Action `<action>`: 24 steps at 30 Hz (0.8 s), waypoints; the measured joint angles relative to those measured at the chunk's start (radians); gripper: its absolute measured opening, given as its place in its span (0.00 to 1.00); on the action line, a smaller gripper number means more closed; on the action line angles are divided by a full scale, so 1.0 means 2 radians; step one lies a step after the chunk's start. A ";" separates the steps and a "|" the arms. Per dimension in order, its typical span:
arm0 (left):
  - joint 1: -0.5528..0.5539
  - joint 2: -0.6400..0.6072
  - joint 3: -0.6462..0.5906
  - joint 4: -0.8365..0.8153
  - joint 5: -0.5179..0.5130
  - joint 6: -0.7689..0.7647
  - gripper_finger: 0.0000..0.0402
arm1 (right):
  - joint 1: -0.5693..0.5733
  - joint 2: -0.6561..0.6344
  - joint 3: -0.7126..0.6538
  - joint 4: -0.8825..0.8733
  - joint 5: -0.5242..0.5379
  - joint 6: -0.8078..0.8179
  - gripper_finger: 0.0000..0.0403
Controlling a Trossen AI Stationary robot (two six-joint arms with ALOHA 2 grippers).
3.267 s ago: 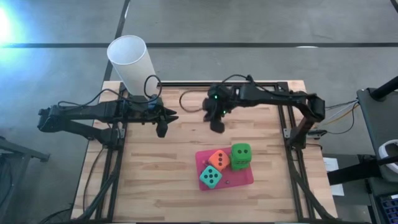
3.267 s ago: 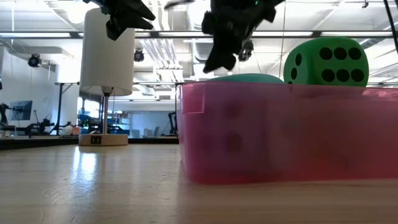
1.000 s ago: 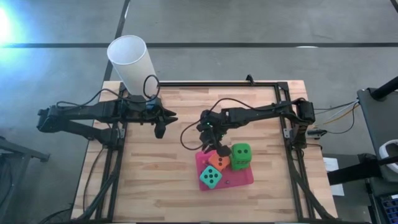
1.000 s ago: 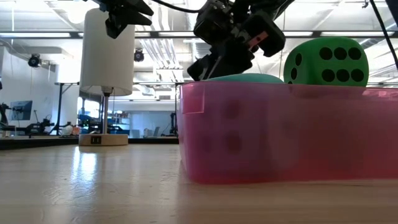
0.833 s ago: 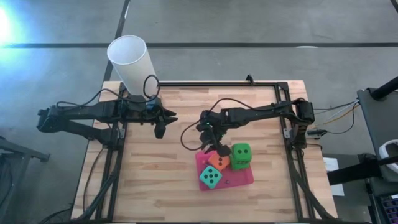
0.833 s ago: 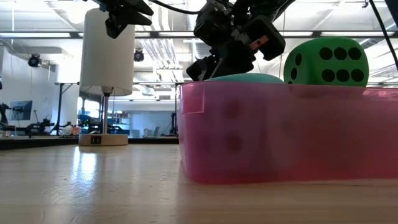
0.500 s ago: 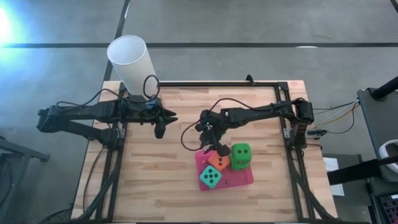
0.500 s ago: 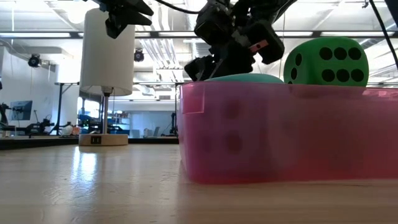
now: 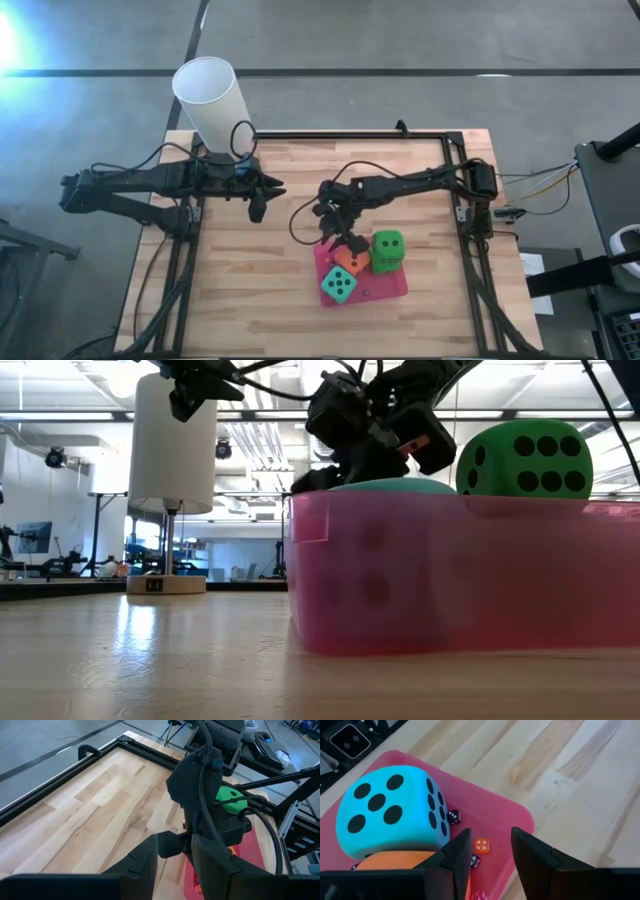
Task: Pick & Place Dice
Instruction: Adjust the pink bin
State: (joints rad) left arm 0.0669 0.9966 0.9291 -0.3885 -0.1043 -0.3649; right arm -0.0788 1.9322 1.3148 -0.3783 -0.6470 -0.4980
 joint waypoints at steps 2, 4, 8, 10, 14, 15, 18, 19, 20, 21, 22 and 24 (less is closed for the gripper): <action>0.000 0.000 0.000 0.000 0.000 0.000 0.31 | 0.000 -0.003 0.000 -0.001 0.010 -0.001 0.33; 0.000 0.000 0.000 0.000 0.000 0.000 0.31 | 0.000 -0.010 0.000 -0.002 0.019 -0.002 0.32; 0.000 0.000 0.000 0.000 0.000 0.000 0.32 | -0.002 -0.027 0.006 -0.003 0.045 -0.008 0.29; 0.000 0.000 0.000 0.000 0.000 0.000 0.32 | -0.002 -0.034 0.014 -0.005 0.053 -0.009 0.27; 0.000 0.000 0.000 0.000 0.002 0.005 0.31 | -0.003 -0.049 0.031 -0.008 0.056 0.002 0.24; 0.000 0.000 0.000 0.000 0.005 0.007 0.31 | -0.004 -0.053 0.034 -0.013 0.062 0.003 0.23; 0.000 -0.002 0.001 0.001 0.017 0.011 0.31 | -0.007 -0.069 0.041 -0.029 0.068 0.007 0.20; 0.000 -0.003 0.001 0.001 0.021 0.012 0.31 | -0.007 -0.074 0.042 -0.038 0.069 0.012 0.19; 0.000 -0.007 0.001 0.001 0.025 0.013 0.31 | -0.008 -0.081 0.045 -0.042 0.073 0.015 0.18; 0.000 -0.010 0.001 0.000 0.027 0.013 0.30 | -0.008 -0.090 0.045 -0.047 0.081 0.016 0.16; 0.000 -0.012 0.001 0.000 0.029 0.014 0.30 | -0.008 -0.099 0.045 -0.055 0.091 0.016 0.15; 0.000 -0.022 0.001 -0.001 0.032 0.014 0.30 | -0.007 -0.119 0.045 -0.066 0.121 0.019 0.13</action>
State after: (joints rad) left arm 0.0669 0.9527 0.9310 -0.3912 -0.0407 -0.3373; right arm -0.0937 1.6946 1.4055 -0.5109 -0.4060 -0.4605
